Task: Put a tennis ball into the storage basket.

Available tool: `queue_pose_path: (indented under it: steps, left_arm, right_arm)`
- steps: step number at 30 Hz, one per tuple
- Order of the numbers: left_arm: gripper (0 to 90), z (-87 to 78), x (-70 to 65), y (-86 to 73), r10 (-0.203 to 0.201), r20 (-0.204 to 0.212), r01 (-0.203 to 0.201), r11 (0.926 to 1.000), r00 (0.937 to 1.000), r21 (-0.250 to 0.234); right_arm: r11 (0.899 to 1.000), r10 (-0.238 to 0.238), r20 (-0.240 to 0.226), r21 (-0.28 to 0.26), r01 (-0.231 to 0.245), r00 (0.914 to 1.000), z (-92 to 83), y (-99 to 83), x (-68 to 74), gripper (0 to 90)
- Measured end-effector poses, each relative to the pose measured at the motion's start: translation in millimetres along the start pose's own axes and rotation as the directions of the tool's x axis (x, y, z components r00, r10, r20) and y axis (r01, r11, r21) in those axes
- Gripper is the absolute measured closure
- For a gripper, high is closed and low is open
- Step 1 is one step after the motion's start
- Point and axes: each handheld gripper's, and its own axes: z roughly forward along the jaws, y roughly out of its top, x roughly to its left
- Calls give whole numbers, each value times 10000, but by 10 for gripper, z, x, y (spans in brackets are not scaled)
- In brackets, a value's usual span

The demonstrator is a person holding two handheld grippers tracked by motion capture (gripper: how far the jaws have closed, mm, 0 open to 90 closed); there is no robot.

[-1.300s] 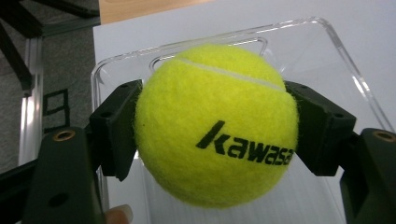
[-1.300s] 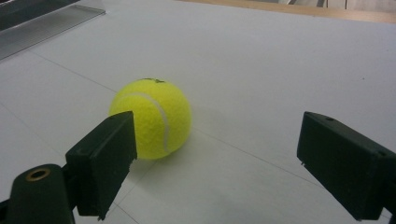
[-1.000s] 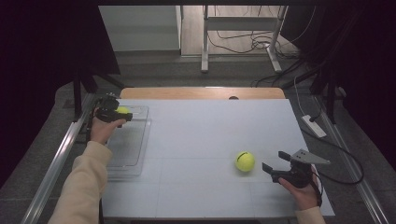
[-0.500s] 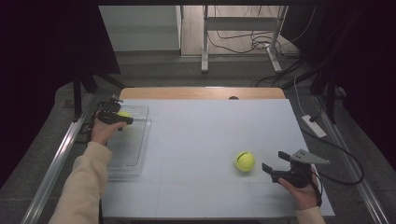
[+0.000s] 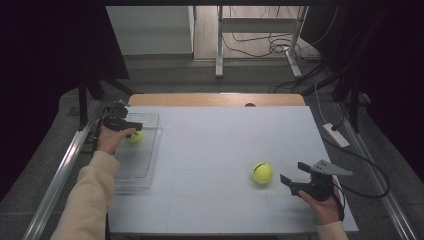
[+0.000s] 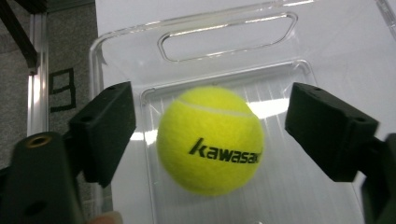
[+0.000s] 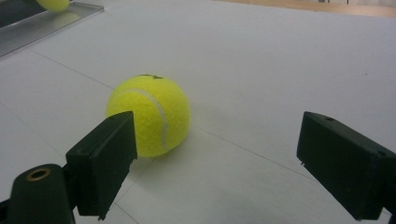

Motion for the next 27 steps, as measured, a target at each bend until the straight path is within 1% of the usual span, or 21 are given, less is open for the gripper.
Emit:
queue_pose_path:
  steps: [4, 8, 9, 10, 11, 13, 15, 16, 17, 18, 19, 21, 24, 27]
  left_arm:
    - [143, -64, -10, 0, 83, 143, -79, 9997, 9999, -251]
    - [140, -144, -20, -18, 39, 280, -21, 9978, 9996, -663]
    - [140, -166, -29, -28, 141, 294, -120, 9974, 9995, -710]
    - [140, -181, -38, -36, 101, 333, -76, 9972, 9994, -742]
    - [140, -198, -35, -41, 166, 319, -140, 9966, 9994, -808]
    - [145, -251, -33, -67, 97, 536, -42, 9948, 9985, -1022]
    - [147, -290, -21, -95, 129, 880, -19, 9923, 9960, -1238]
    - [147, -290, -21, -95, 129, 880, -19, 9923, 9960, -1238]
    - [145, -336, -23, -125, 173, 1284, 13, 9896, 9916, -1439]
    - [146, -362, -28, -142, 245, 1336, -28, 9871, 9907, -1600]
    - [150, -362, -28, -142, 245, 1336, -28, 9871, 9907, -1600]
    - [151, -430, -41, -177, 376, 1624, -55, 9810, 9860, -1940]
    - [156, -492, -65, -203, 532, 1694, -163, 9770, 9841, -2126]
    - [159, -551, -86, -220, 612, 1853, -168, 9725, 9808, -2323]
  right_arm:
    - [10000, -28, 20, 4, 28, 10000, -2, 3, 8, 122]
    - [10000, -43, 3, -11, 43, 10000, -3, 7, 12, 122]
    - [10000, -40, 7, -14, 40, 10000, -3, 8, 12, 122]
    - [10000, -34, 4, -15, 34, 10000, -4, 7, 12, 122]
    - [10000, -34, 5, -13, 34, 10000, -4, 7, 13, 122]
    - [10000, -37, 13, -11, 37, 10000, -2, 7, 12, 122]
    - [10000, -42, 22, -14, 42, 10000, -4, 9, 13, 122]
    - [10000, -38, 32, -18, 38, 10000, -7, 11, 14, 122]
    - [10000, -40, 36, -29, 40, 10000, -10, 13, 15, 122]
    - [10000, -20, 27, -41, 20, 10000, -10, 13, 15, 122]
    - [10000, -20, 27, -41, 20, 10000, -10, 13, 15, 122]
    - [10000, -13, 21, -18, 13, 10000, -1, 13, 17, 122]
    - [10000, -20, 5, -52, 20, 10000, 6, 16, 20, 122]
    - [10000, 14, 7, -30, -14, 10000, 0, 13, 20, 122]
